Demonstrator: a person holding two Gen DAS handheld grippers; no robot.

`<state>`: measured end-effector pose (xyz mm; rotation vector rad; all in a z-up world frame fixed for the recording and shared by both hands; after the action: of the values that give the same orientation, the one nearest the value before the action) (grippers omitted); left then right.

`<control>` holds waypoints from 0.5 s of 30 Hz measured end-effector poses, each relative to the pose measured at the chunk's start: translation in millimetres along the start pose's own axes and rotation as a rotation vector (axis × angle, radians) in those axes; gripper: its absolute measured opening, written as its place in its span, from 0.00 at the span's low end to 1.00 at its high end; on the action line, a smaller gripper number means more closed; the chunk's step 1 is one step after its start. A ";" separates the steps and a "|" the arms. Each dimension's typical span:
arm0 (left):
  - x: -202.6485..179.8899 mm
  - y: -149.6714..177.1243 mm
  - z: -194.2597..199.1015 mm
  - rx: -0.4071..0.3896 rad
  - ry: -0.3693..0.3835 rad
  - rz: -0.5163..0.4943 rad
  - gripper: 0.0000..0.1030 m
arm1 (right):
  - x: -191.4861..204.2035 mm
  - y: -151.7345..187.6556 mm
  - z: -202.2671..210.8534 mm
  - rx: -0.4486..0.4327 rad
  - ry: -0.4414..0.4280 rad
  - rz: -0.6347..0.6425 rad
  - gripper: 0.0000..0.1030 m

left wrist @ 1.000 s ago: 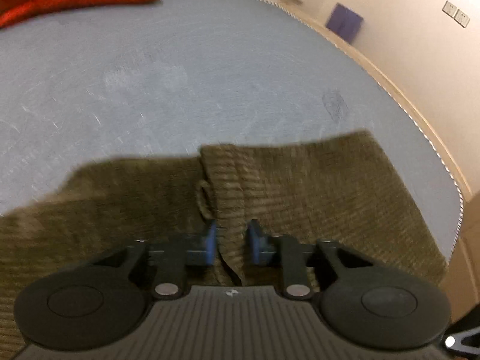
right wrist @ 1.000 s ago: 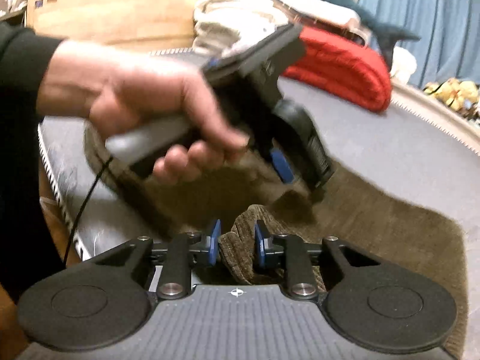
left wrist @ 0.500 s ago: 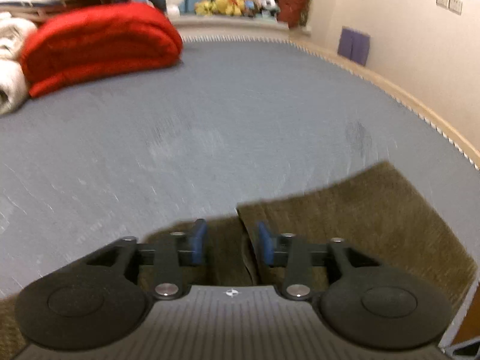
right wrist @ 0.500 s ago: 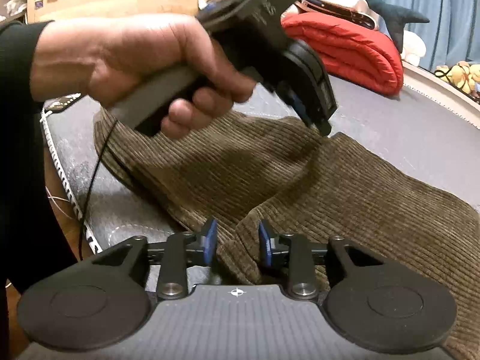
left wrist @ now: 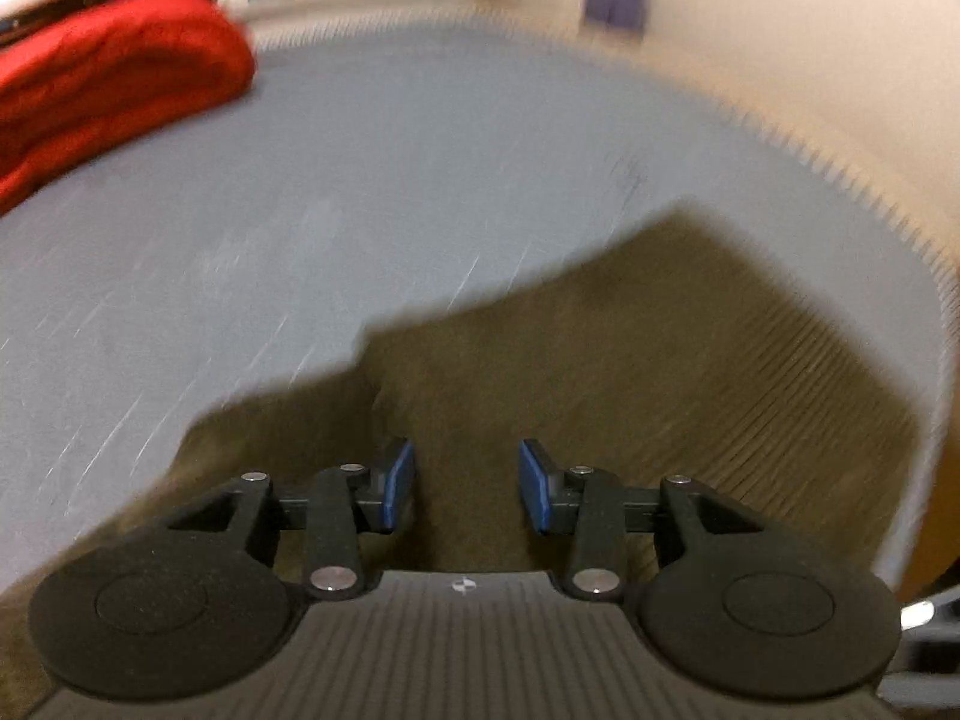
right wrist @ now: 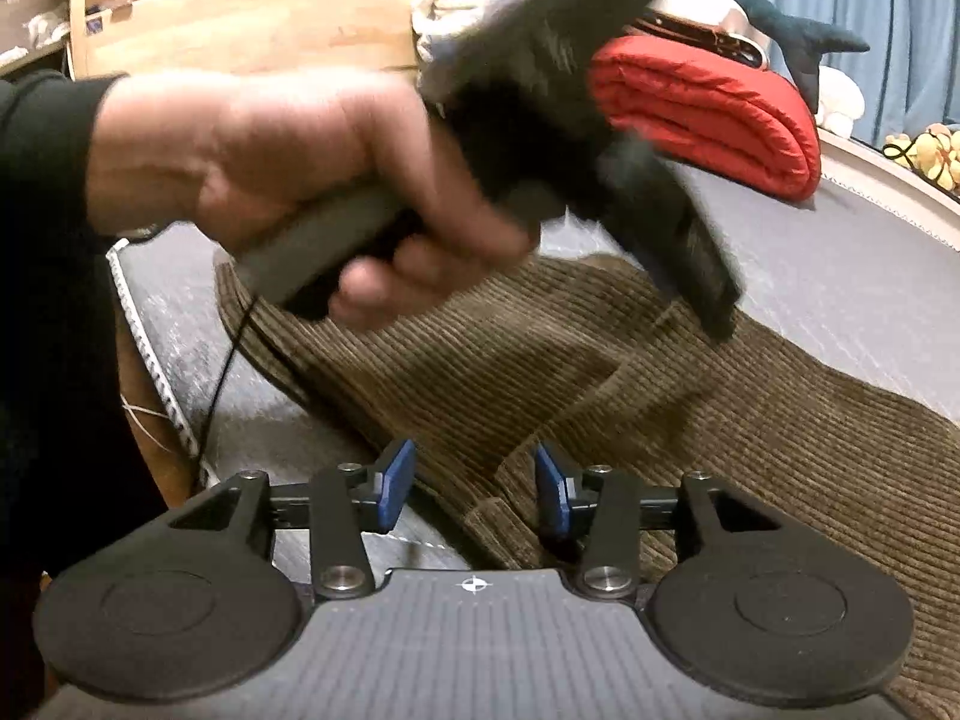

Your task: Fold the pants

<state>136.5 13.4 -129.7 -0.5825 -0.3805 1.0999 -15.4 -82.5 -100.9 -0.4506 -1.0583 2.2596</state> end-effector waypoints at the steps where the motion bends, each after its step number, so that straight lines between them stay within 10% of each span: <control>1: 4.9 5.3 -6.3 0.032 -0.043 -0.003 0.44 | 2.2 -2.0 2.5 -0.008 -0.011 0.004 0.47; 15: 23.5 -18.3 30.7 -0.125 -0.070 0.074 0.44 | -23.3 -29.4 42.6 -0.156 0.070 -0.082 0.55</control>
<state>142.2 36.5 -94.2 -0.6741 -0.4942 1.1754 -9.1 -107.2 -50.2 -0.5374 -1.2001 2.0835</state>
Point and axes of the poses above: each gripper's, at about its wrist camera, not at the fingertips, and z roughly against the way its jaws point, x to its left, y to its underside, the point moved 7 cm from there along -z, roughly the way its jaws point, and after that the axes turned 2 degrees about y, right-handed, at the moved point
